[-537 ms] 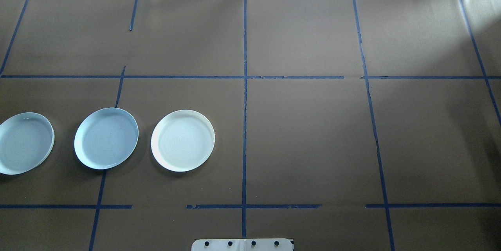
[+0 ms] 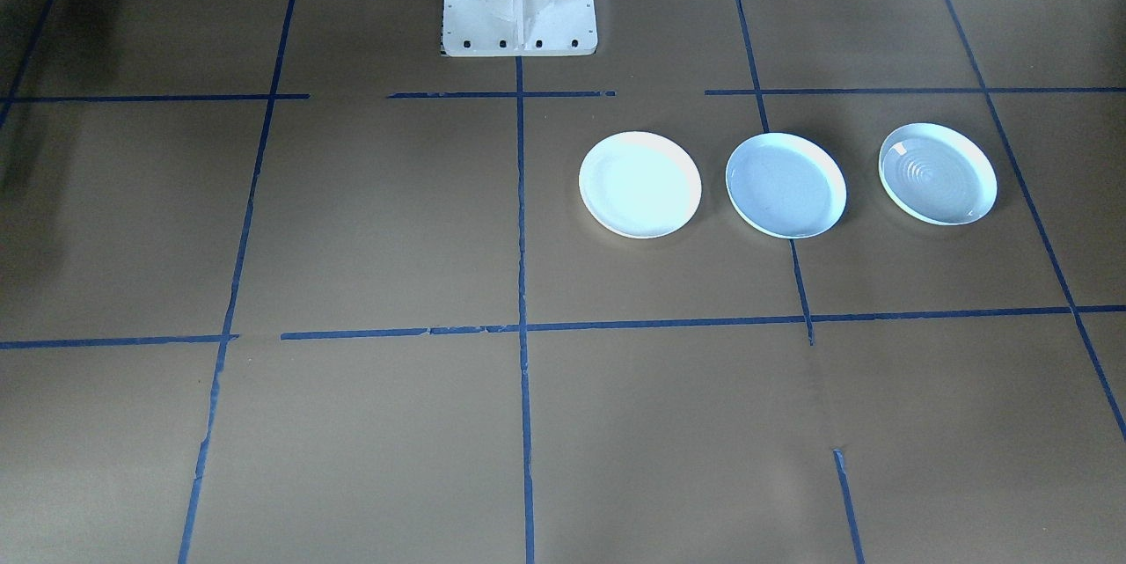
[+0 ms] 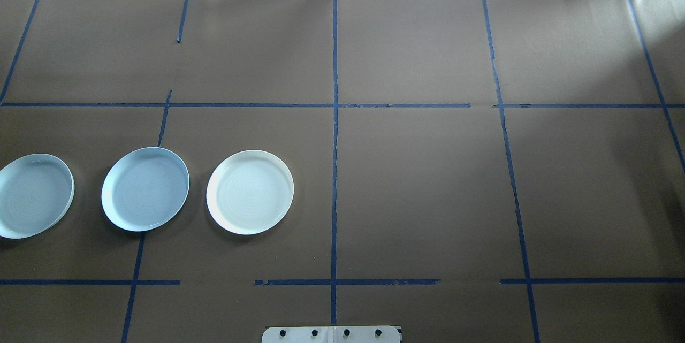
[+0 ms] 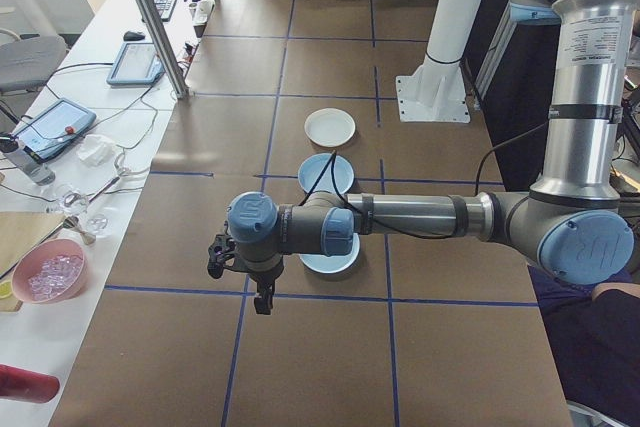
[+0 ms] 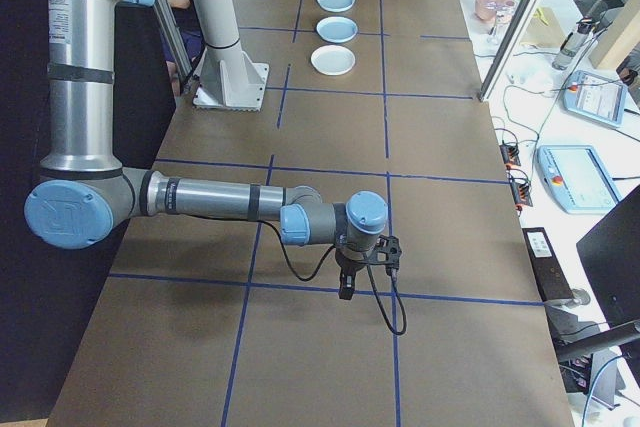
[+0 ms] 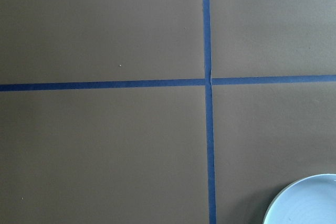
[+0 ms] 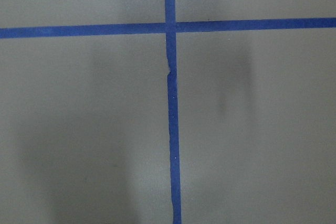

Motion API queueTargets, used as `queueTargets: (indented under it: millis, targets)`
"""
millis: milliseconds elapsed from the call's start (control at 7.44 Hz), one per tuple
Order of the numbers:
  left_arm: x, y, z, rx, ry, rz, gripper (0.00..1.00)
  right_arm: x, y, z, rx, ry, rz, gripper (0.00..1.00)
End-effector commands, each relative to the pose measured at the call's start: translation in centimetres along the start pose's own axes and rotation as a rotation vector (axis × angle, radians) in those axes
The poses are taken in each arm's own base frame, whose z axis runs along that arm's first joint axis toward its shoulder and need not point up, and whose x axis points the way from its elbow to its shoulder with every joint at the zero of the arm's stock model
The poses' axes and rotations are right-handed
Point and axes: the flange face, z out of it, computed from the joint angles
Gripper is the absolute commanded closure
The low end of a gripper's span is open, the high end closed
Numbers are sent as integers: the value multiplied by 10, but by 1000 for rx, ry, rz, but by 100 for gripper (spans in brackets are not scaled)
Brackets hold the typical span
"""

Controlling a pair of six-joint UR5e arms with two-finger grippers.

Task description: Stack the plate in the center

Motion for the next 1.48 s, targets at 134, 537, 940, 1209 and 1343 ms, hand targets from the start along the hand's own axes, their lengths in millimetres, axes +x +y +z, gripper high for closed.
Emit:
queueTargets:
  millis: [134, 537, 940, 1209, 1343]
  targets:
    - [15, -4, 9, 0, 2, 3, 0, 0, 0, -1, 1, 0, -1, 0]
    - [47, 28, 52, 79, 38, -137, 0, 0, 0, 0, 0, 0, 0, 0]
    - [92, 34, 101, 59, 23, -213, 0, 0, 0, 0, 0, 0, 0, 0]
    - [102, 54, 144, 54, 64, -218, 0, 0, 0, 0, 0, 0, 0, 0]
    - [100, 71, 156, 54, 85, -215, 0, 0, 0, 0, 0, 0, 0, 0]
